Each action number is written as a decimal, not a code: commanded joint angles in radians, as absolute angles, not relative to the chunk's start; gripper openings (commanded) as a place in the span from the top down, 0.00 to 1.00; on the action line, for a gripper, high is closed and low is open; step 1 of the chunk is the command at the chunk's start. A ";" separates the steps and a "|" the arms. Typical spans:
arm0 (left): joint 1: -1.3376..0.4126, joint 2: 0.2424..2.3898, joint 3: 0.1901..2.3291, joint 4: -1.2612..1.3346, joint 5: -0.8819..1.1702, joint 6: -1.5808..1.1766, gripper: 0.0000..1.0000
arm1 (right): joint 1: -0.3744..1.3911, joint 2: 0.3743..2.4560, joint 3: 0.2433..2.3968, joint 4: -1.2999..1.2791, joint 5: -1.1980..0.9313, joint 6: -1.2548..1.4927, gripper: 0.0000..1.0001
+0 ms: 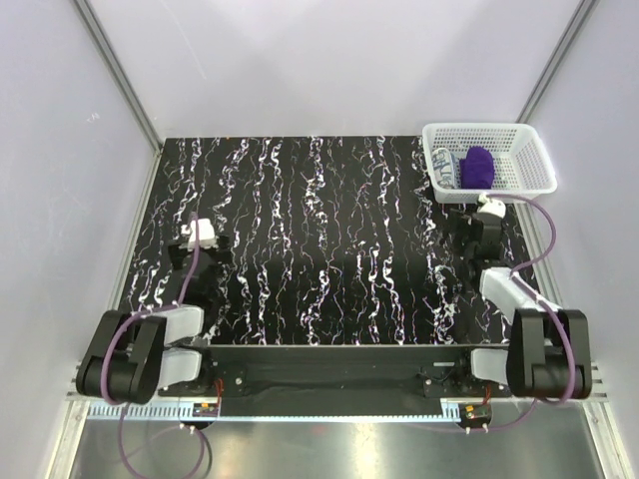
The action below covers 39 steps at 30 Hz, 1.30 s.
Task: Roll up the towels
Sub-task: Place the rolled towel into the container
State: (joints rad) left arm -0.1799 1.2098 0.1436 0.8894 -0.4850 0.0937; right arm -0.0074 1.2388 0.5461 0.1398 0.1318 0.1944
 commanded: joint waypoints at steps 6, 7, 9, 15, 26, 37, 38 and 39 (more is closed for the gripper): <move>-0.002 1.316 0.213 1.036 -0.081 0.020 0.01 | -0.124 1.471 0.541 0.638 0.093 0.146 0.00; 0.000 1.337 0.200 1.108 -0.083 0.024 0.01 | -0.138 1.480 0.523 0.731 0.089 0.131 0.00; 0.000 1.318 0.207 1.053 -0.078 0.025 0.01 | -0.152 1.516 0.537 0.738 0.035 0.129 0.00; -0.005 1.324 0.141 1.195 -0.105 0.025 0.01 | -0.150 1.561 0.343 1.082 -0.060 0.106 0.00; -0.017 1.327 0.204 1.078 -0.226 0.002 0.01 | -0.144 1.545 0.379 1.034 -0.041 0.097 0.00; -0.017 1.336 0.213 1.074 -0.226 0.002 0.01 | -0.144 1.543 0.396 1.002 -0.132 0.061 0.00; -0.017 1.335 0.213 1.071 -0.225 0.002 0.01 | -0.144 1.548 0.397 1.000 -0.130 0.063 0.00; -0.017 1.333 0.213 1.068 -0.224 0.002 0.01 | -0.144 1.546 0.397 1.002 -0.130 0.061 0.00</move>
State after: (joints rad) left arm -0.0139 1.3266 0.1814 1.0138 -0.2108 0.0170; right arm -0.1474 1.5497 0.3668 0.9634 -0.0963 0.0959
